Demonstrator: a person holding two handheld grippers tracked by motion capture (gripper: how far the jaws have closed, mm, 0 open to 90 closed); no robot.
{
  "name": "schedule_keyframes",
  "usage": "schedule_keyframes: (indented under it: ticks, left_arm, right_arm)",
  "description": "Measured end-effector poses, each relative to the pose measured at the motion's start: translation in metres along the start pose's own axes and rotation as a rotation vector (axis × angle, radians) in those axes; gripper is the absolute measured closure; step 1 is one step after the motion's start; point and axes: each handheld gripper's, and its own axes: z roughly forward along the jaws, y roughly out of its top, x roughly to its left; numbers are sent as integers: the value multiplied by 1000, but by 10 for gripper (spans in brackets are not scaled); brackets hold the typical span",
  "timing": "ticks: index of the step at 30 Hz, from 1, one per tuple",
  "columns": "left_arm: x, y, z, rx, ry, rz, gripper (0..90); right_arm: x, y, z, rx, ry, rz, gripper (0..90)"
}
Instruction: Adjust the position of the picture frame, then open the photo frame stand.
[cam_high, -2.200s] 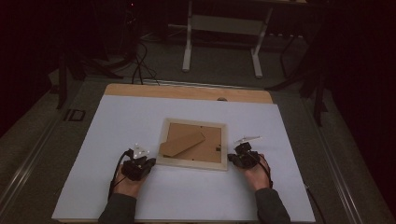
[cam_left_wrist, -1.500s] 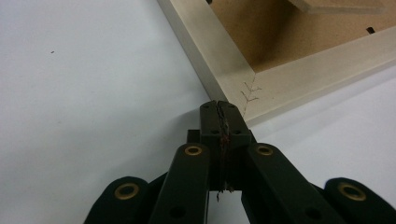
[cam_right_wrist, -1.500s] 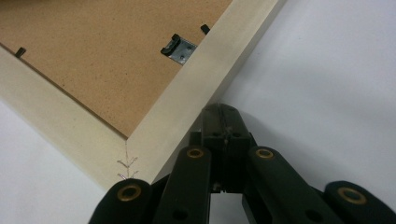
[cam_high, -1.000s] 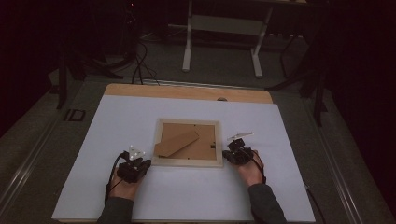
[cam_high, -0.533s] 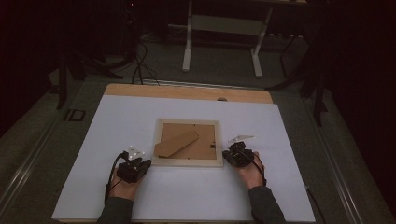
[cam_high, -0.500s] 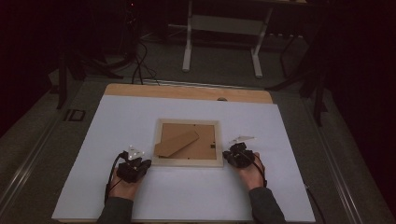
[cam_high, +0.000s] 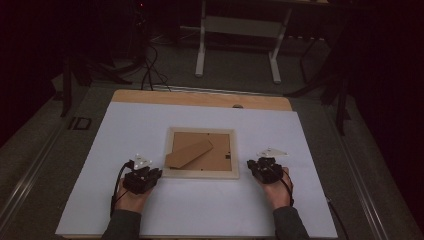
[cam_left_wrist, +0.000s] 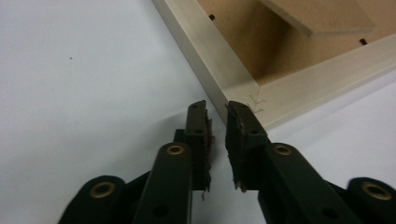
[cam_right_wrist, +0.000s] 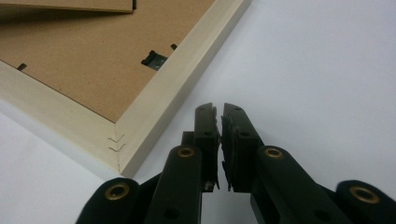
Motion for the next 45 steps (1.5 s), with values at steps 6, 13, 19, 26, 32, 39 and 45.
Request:
schedule_keyframes:
  ticks: [6, 13, 19, 26, 32, 39, 45]
  left_arm:
    - [5, 1, -5, -20, -11, -20, 719]
    - [9, 1, -8, -35, -15, -42, 654]
    - [11, 2, -11, -56, -26, -61, 622]
    - [19, 6, -21, -82, -49, -86, 598]
    - [21, 11, -28, -97, -67, -73, 571]
    - [28, 27, -33, -95, -124, -96, 524]
    - [25, 47, -40, -110, -140, -33, 527]
  right_arm:
    - [-8, -2, -1, 1, -9, 20, 832]
    - [-7, 0, -1, -4, -3, 16, 821]
    - [-6, 0, 0, -4, -3, 9, 816]
    - [-6, 0, 0, -3, 3, 10, 790]
    - [-6, 2, -1, -8, 9, 10, 766]
    - [-7, 2, -1, -17, 16, 23, 726]
    - [-4, 4, 0, -16, 28, 7, 713]
